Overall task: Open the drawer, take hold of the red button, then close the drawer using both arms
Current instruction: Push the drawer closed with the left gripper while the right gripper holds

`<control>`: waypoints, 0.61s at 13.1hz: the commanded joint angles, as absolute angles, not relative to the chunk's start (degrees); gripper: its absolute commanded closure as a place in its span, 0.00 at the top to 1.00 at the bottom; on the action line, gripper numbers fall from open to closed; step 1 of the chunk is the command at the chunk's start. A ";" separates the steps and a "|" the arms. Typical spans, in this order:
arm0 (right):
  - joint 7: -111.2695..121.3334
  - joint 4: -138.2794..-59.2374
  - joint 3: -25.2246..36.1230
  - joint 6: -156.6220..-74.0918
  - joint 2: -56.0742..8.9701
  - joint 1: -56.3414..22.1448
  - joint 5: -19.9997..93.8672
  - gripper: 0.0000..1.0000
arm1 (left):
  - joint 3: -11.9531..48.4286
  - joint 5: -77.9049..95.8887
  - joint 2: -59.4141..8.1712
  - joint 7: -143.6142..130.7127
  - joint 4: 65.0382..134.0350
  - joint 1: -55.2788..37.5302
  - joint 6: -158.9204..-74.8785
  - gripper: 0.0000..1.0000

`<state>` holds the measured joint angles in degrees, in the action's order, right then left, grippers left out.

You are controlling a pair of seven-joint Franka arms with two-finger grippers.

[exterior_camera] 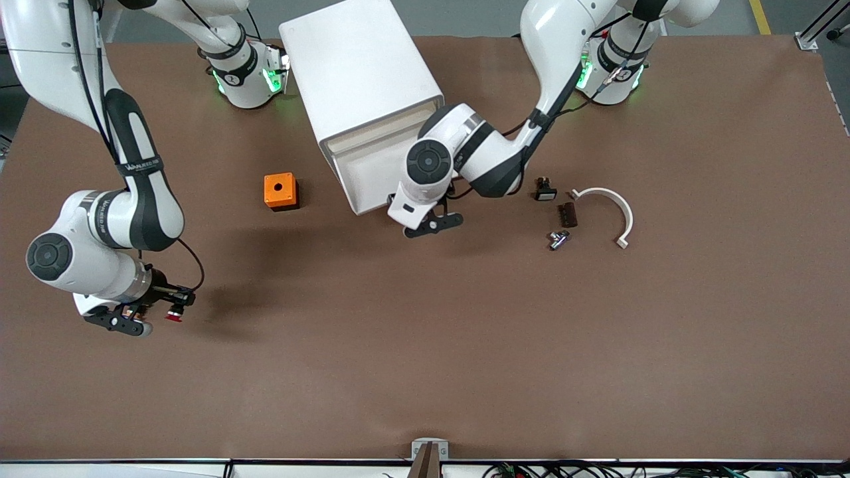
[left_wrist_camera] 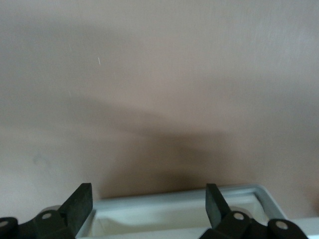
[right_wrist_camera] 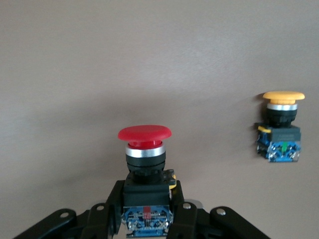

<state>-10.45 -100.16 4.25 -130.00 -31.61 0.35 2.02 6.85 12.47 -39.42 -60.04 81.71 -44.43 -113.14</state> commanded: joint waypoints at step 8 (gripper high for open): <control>-8.79 -100.19 3.08 -134.20 -35.59 4.04 1.49 0.00 | 16.43 12.22 -38.94 -72.06 84.29 -44.30 -112.68 1.00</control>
<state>-9.35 -100.20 4.25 -132.77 -34.67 2.77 2.02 14.80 12.47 -39.42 -69.91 83.61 -44.50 -113.00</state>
